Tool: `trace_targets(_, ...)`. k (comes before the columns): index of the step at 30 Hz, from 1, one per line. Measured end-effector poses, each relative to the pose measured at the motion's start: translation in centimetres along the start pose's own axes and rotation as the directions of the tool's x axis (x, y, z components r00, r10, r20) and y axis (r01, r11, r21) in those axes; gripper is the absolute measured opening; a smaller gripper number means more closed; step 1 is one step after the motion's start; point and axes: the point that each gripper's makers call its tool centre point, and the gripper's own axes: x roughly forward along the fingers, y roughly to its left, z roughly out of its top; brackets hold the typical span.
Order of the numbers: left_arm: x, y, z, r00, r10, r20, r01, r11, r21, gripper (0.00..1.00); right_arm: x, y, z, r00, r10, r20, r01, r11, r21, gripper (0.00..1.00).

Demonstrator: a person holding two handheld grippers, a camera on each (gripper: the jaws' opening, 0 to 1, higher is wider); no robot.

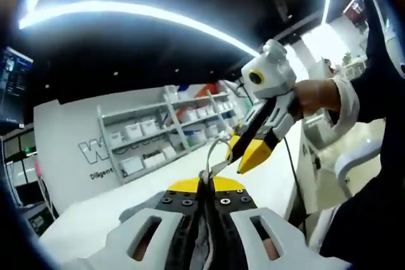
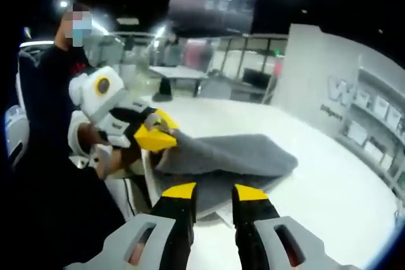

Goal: Open the folded towel by lifting each exposed corner and separating the folded layers until the towel lies flat within the target outline without major curled edges

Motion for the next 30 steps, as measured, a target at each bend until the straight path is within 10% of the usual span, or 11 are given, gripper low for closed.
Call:
trace_targets(10,-1.0,1.0,0.5,1.000,0.020,0.004,-0.020,0.999,-0.048,0.04,1.4,-3.2,0.6,0.997,-0.051,0.064,0.039,0.984,0.176,0.19)
trace_targets(15,-1.2,0.9,0.9,1.000,0.022,0.008,-0.021,0.999,-0.045,0.04,2.1,-5.2,1.4,0.990,-0.067,0.126,0.017,0.931,0.364,0.19)
trace_targets(30,-1.2,1.0,1.1,1.000,0.016,0.005,-0.016,0.998,-0.055,0.04,5.4,-9.6,1.2,0.987,-0.081,0.141,-0.017,0.814,0.580,0.20)
